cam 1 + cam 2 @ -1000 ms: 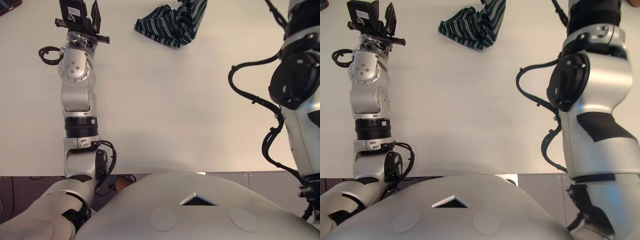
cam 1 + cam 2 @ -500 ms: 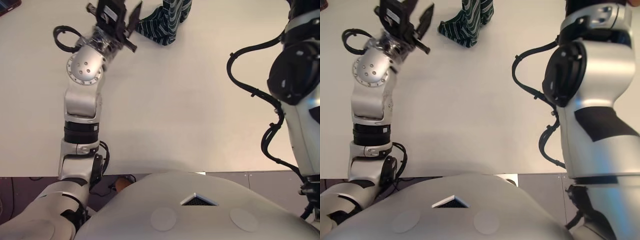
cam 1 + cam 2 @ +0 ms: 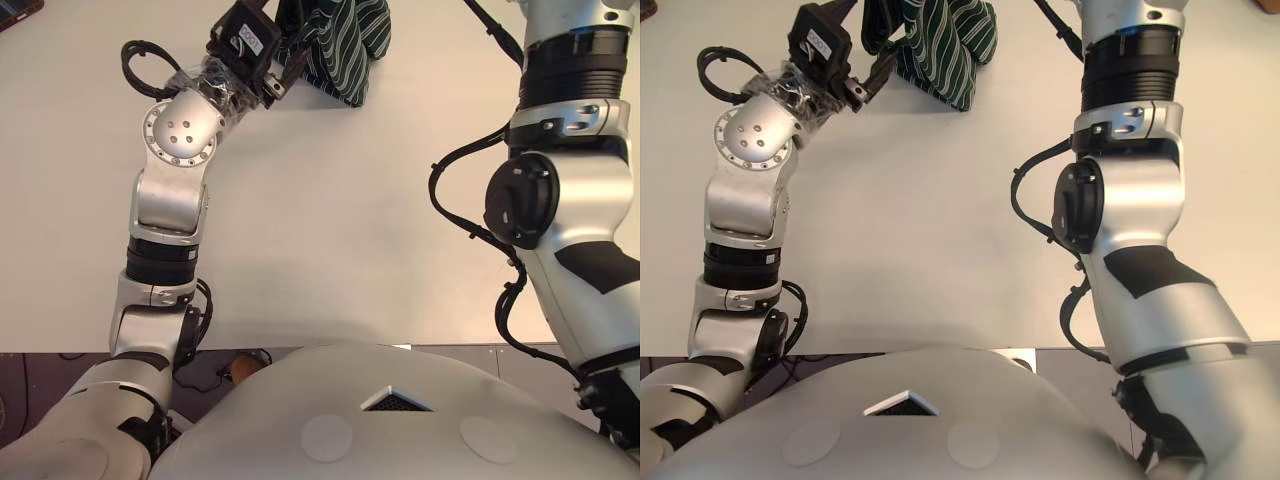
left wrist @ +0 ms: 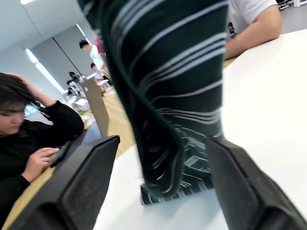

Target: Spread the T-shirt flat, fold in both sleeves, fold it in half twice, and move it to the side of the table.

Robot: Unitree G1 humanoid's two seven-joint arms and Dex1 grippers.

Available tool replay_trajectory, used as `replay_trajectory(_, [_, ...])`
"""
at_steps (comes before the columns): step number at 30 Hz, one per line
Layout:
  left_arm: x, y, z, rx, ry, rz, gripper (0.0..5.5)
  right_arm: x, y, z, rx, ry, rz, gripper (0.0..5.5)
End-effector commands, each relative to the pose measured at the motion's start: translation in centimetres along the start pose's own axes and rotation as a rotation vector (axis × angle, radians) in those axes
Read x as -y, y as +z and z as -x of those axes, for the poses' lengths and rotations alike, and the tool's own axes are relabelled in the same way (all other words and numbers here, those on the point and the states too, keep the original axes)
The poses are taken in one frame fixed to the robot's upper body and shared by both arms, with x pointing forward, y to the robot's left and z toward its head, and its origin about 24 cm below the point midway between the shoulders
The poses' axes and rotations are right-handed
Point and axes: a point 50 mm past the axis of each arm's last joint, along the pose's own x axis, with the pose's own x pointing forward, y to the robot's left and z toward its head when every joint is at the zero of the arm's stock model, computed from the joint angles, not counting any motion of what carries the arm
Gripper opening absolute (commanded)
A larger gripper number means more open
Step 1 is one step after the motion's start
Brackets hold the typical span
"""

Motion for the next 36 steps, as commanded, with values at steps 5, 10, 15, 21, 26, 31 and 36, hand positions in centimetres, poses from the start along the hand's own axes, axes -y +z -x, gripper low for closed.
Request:
replay_trajectory(5, [0.0,-0.8,-0.4,-0.049,-0.019,-0.051,3.02,-0.4,-1.1,-0.1,-0.015,0.008,-0.021,0.0])
replay_trajectory(10, [0.3,-1.9,-0.8,-0.072,-0.02,-0.007,2.26,-0.4,-1.2,-0.2,-0.012,0.0,-0.023,0.0])
replay_trajectory(15, [0.7,-3.4,-0.7,-0.109,-0.02,0.037,1.5,-0.3,-1.0,-0.3,0.0,-0.011,-0.021,0.0])
replay_trajectory(21, [0.3,-4.2,-0.6,-0.13,0.016,0.057,0.61,-0.1,-0.2,-0.2,0.061,-0.04,-0.013,0.0])
replay_trajectory(26, [-0.9,-4.3,-0.5,-0.138,0.057,0.031,0.05,0.6,1.9,0.3,0.22,-0.128,-0.001,0.0])
replay_trajectory(31, [-7.7,-1.0,-1.9,-0.024,0.221,-0.078,0.05,1.9,5.7,1.5,0.472,-0.267,0.003,0.0])
replay_trajectory(36, [-14.9,5.7,-4.2,0.058,0.228,-0.22,0.05,1.8,8.9,1.1,0.579,-0.378,0.066,0.0])
